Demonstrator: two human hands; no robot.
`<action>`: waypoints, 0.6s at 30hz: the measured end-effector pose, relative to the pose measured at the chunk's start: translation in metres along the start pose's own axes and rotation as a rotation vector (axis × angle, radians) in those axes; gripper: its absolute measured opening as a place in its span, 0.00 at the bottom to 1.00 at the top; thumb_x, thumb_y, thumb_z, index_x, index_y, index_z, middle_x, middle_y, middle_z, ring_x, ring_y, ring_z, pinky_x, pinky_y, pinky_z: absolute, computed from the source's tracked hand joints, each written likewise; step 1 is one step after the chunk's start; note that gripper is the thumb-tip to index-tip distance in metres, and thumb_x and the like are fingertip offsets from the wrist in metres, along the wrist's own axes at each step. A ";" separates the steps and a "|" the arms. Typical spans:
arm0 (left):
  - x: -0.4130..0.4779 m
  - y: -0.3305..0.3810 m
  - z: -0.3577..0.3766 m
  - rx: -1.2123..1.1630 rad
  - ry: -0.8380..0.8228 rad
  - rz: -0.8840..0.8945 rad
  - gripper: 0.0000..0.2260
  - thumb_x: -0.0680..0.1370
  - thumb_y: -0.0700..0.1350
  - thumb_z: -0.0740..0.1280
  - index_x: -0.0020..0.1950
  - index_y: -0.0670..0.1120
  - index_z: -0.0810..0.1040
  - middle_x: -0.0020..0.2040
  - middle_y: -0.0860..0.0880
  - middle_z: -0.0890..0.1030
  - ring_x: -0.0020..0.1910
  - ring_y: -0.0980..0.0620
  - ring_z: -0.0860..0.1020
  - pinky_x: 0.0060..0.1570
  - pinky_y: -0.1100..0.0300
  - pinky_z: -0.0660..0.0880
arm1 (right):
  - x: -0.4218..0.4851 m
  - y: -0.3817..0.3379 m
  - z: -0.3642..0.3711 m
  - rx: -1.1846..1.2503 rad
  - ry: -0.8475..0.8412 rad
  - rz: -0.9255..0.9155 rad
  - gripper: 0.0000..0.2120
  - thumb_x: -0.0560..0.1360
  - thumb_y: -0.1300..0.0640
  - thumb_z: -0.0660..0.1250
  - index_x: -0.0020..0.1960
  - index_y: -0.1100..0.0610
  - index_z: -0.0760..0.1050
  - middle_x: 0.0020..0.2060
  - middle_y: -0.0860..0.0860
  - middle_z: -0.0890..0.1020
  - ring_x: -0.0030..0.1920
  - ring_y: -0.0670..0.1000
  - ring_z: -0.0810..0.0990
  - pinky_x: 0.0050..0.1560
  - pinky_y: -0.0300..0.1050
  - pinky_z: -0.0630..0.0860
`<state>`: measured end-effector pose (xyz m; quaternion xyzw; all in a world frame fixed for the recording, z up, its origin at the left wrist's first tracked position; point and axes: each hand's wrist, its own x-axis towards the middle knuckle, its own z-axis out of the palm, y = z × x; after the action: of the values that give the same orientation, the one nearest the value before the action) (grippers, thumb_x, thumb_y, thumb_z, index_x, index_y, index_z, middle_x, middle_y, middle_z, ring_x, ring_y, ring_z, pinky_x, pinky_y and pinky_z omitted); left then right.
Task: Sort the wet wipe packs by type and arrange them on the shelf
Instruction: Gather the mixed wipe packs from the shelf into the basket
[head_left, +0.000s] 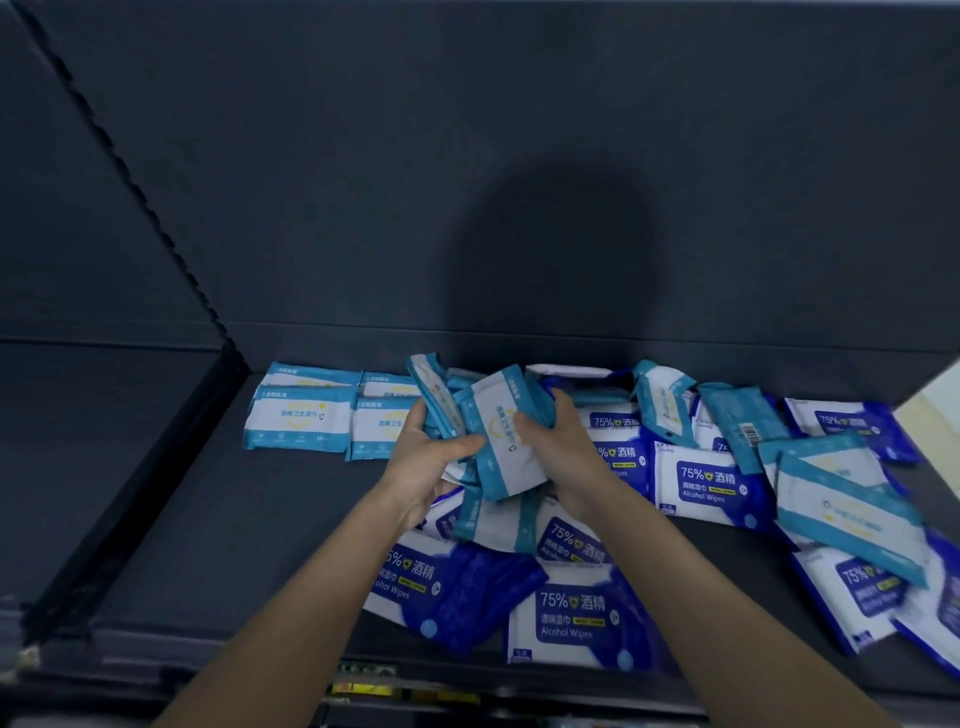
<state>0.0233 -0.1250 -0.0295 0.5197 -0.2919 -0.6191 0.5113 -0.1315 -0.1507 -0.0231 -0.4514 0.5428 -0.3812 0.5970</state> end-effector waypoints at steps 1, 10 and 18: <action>0.000 0.000 0.002 -0.014 0.017 0.023 0.24 0.71 0.28 0.71 0.62 0.46 0.72 0.54 0.43 0.83 0.49 0.44 0.83 0.43 0.48 0.82 | 0.000 -0.003 -0.002 -0.011 -0.002 -0.021 0.19 0.79 0.55 0.64 0.68 0.47 0.63 0.55 0.49 0.79 0.54 0.51 0.80 0.57 0.56 0.78; -0.008 0.008 0.017 -0.068 0.181 0.181 0.23 0.70 0.25 0.70 0.62 0.38 0.71 0.54 0.41 0.82 0.53 0.42 0.81 0.51 0.46 0.80 | -0.011 -0.026 -0.011 0.124 0.008 -0.190 0.22 0.78 0.60 0.66 0.68 0.46 0.64 0.58 0.50 0.79 0.56 0.50 0.80 0.58 0.53 0.78; -0.032 0.033 0.021 -0.128 0.196 0.272 0.22 0.71 0.28 0.70 0.64 0.38 0.71 0.56 0.42 0.82 0.53 0.43 0.82 0.50 0.45 0.80 | -0.021 -0.051 0.000 0.318 0.014 -0.241 0.26 0.76 0.64 0.68 0.70 0.51 0.65 0.57 0.51 0.80 0.54 0.51 0.82 0.52 0.49 0.80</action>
<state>0.0123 -0.1086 0.0173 0.4997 -0.2681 -0.5080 0.6483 -0.1318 -0.1466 0.0314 -0.4105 0.4219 -0.5340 0.6069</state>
